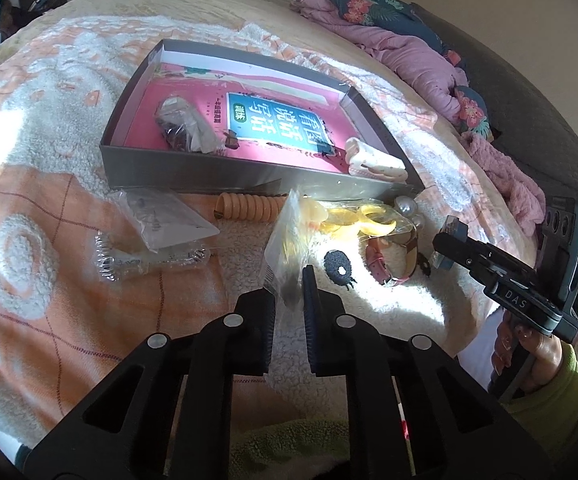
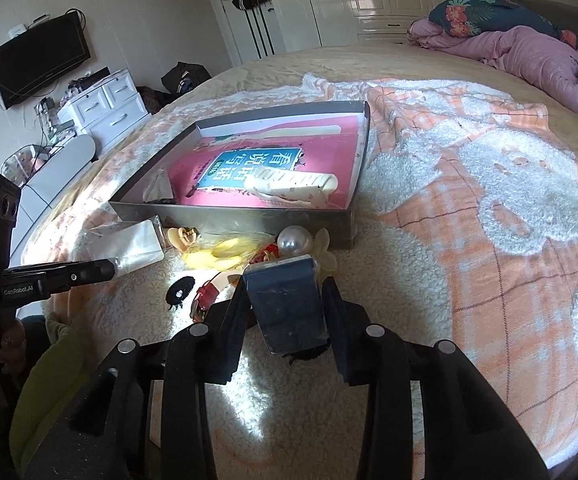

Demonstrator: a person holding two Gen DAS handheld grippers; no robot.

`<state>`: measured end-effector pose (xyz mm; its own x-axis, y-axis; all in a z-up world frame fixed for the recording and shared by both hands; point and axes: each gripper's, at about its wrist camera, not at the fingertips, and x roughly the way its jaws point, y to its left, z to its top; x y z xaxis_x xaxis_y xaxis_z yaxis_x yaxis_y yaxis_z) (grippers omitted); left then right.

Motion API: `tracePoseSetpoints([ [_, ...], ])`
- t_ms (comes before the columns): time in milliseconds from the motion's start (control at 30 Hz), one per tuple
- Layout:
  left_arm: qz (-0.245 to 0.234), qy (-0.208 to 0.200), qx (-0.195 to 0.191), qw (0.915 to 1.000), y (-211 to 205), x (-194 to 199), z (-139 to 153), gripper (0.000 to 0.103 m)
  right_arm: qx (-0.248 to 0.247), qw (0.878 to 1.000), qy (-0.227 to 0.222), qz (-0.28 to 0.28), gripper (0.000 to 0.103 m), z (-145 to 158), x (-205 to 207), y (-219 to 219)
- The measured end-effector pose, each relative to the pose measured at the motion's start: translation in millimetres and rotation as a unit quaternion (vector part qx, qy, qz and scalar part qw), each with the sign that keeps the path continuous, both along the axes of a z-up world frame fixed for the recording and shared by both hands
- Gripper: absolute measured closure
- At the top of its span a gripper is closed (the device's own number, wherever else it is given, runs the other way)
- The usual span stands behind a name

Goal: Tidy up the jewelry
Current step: 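Grasp the small clear plastic bag with left gripper while right gripper grasps blue case, then carry the clear bag into the box with left gripper while right gripper carries blue case there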

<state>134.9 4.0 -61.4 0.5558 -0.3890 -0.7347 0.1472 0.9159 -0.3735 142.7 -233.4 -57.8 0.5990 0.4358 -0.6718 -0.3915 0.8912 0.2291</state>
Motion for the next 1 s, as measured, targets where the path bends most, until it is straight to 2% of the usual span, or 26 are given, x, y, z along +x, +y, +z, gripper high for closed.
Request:
tracePoseSetpoints([
  [200,0.001,-0.040,-0.006,0.9992,5.3,-10.6,25.5,0.099,0.004,1.000,-0.015,0.005,0.068,14.9,-6.0,0.3],
  [400,0.022,-0.065,-0.006,0.9976,19.9,-16.2,42.4,0.098,0.007,0.999,-0.028,0.017,0.068,26.6,-9.0,8.5],
  [800,0.079,-0.081,-0.012,0.9935,59.7,-11.7,52.1,0.098,0.015,0.998,-0.039,0.040,0.068,38.8,-3.8,29.5],
  [1000,0.089,-0.079,-0.014,0.9928,65.0,-4.2,51.7,0.098,0.019,0.998,-0.047,0.048,0.068,45.1,5.3,38.6],
])
